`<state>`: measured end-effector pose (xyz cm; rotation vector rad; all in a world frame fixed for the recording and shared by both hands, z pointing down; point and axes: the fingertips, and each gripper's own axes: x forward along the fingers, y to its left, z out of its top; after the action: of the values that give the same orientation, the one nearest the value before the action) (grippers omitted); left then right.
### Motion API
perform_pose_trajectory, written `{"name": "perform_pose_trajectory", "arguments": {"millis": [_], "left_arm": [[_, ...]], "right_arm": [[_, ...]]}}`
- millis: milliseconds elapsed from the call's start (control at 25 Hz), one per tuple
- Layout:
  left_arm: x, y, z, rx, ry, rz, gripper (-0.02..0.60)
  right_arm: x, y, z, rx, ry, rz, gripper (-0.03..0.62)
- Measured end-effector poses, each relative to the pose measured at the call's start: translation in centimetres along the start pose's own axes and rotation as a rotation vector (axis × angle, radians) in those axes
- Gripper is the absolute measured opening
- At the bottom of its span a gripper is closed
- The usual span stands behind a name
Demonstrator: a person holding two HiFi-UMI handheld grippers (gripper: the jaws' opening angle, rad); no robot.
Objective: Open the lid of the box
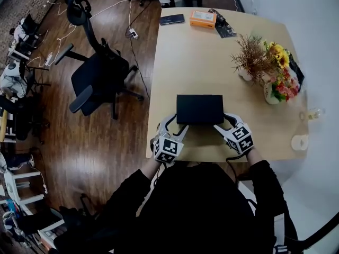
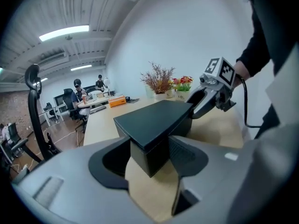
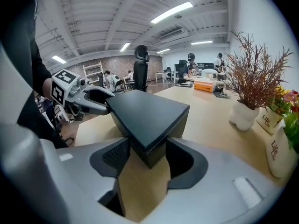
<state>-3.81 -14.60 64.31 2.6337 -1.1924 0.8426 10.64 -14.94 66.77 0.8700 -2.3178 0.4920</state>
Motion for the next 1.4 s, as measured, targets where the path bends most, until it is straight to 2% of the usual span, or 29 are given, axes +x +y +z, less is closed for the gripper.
{"name": "perform_pose_trajectory", "arguments": {"millis": [80,200,240,280,320,440,520,600,680,720,840,880,960,1040,1080,1120,1200,1280,1320,1400], "left_arm": [[0.1,0.1,-0.2,0.062,-0.012,0.023,0.235],[0.1,0.1,-0.7,0.232,0.004,0.072,0.233],[0.1,0.1,-0.7,0.267,0.004,0.081,0.233],[0.1,0.0,-0.6,0.268,-0.003,0.08,0.233],[0.1,0.0,-0.5,0.226,-0.017,0.064,0.233],[-0.1,0.3,-0.2,-0.003,-0.049,-0.032,0.232],[-0.3,0.5,-0.2,-0.066,-0.037,-0.071,0.224],[-0.5,0.6,-0.3,-0.103,-0.032,-0.079,0.218],[-0.5,0.7,-0.6,-0.183,-0.038,-0.087,0.213],[-0.5,0.7,-0.6,-0.246,-0.052,-0.098,0.212],[-0.9,1.1,0.4,-0.517,-0.139,-0.158,0.217],[-0.8,1.3,0.6,-0.57,-0.154,-0.171,0.224],[-0.6,1.7,0.7,-0.589,-0.151,-0.179,0.227],[-0.6,1.7,0.7,-0.558,-0.126,-0.158,0.23],[-0.9,1.4,0.5,-0.513,-0.113,-0.133,0.218],[-1.3,1.0,0.3,-0.442,-0.103,-0.101,0.206],[-2.0,0.9,0.9,-0.232,-0.084,-0.017,0.179],[-2.3,2.0,3.0,-0.011,-0.077,0.055,0.164],[-2.2,2.8,4.2,0.075,-0.08,0.075,0.164],[-1.9,4.2,5.8,0.175,-0.095,0.094,0.162]], "right_arm": [[-0.1,0.0,0.0,0.001,0.006,-0.001,0.244],[-0.1,0.1,0.1,0.002,0.01,-0.001,0.244],[-0.1,0.1,0.1,0.003,0.011,0.001,0.244],[-0.1,0.1,0.1,0.005,0.013,0.003,0.244],[-0.1,0.0,0.0,0.005,0.015,0.004,0.244],[0.1,0.0,0.1,-0.006,0.018,0.0,0.244],[0.1,0.0,0.1,-0.015,0.019,-0.004,0.244],[0.1,0.1,0.1,-0.021,0.024,-0.005,0.244],[0.2,0.2,0.1,-0.032,0.033,-0.004,0.241],[0.2,0.2,0.1,-0.037,0.037,-0.004,0.241],[0.3,0.1,0.2,-0.037,0.04,-0.003,0.238],[0.3,0.0,0.3,-0.037,0.039,-0.004,0.236],[0.6,-0.3,0.5,-0.04,0.034,-0.009,0.238],[0.7,-0.2,0.2,-0.043,0.041,-0.008,0.238],[0.5,0.2,-0.4,-0.046,0.054,-0.005,0.235],[0.3,0.6,-1.2,-0.049,0.072,0.0,0.235],[-0.2,1.2,-2.2,-0.053,0.089,0.007,0.235],[0.0,1.1,-1.6,-0.049,0.073,0.002,0.235],[0.1,0.8,-1.1,-0.051,0.063,-0.001,0.235],[0.4,0.4,-0.4,-0.061,0.054,-0.004,0.235]]}}
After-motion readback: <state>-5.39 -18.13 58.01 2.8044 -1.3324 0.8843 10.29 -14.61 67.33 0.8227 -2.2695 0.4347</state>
